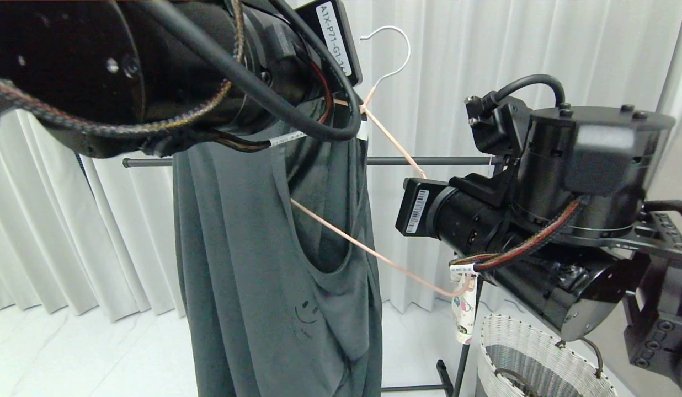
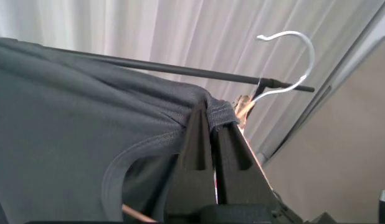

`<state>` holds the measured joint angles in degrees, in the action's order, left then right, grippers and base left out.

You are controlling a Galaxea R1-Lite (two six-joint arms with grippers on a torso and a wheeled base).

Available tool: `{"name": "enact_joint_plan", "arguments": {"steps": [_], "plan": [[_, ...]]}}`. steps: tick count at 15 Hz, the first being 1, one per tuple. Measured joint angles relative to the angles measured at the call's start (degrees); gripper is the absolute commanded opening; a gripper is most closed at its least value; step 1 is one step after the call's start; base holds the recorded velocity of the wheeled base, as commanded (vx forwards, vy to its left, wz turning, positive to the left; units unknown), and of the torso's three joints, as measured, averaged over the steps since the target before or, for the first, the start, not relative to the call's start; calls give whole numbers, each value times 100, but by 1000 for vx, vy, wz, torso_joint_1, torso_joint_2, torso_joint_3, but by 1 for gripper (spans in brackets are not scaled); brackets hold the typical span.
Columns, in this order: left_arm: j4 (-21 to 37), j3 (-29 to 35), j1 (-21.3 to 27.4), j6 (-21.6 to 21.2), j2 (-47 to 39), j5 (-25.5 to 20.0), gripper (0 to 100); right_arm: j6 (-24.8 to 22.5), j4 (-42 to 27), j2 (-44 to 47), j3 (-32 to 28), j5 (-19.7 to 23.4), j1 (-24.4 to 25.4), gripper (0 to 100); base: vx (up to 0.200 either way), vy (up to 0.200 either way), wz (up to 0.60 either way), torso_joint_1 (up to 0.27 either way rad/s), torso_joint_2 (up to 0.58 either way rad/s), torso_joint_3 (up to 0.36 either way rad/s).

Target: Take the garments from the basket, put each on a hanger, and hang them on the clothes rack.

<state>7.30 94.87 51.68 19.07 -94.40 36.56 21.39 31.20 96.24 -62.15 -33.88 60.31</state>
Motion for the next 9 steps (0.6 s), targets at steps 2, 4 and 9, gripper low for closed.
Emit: {"name": "enact_joint_plan", "arguments": {"steps": [2,4,9], "plan": [[0,-16,-13,4,33,-29,0,-119,94,-2,0,2,-28,0,0,0,0,0,0,0],[-9,-27,-24,6,39,-29,0,-169,112,-5,0,-2,-44,0,0,0,0,0,0,0],[-46,-30,-110,1,57,-22,100,-662,394,-13,9,-2,-96,0,0,0,0,0,0,0]]}}
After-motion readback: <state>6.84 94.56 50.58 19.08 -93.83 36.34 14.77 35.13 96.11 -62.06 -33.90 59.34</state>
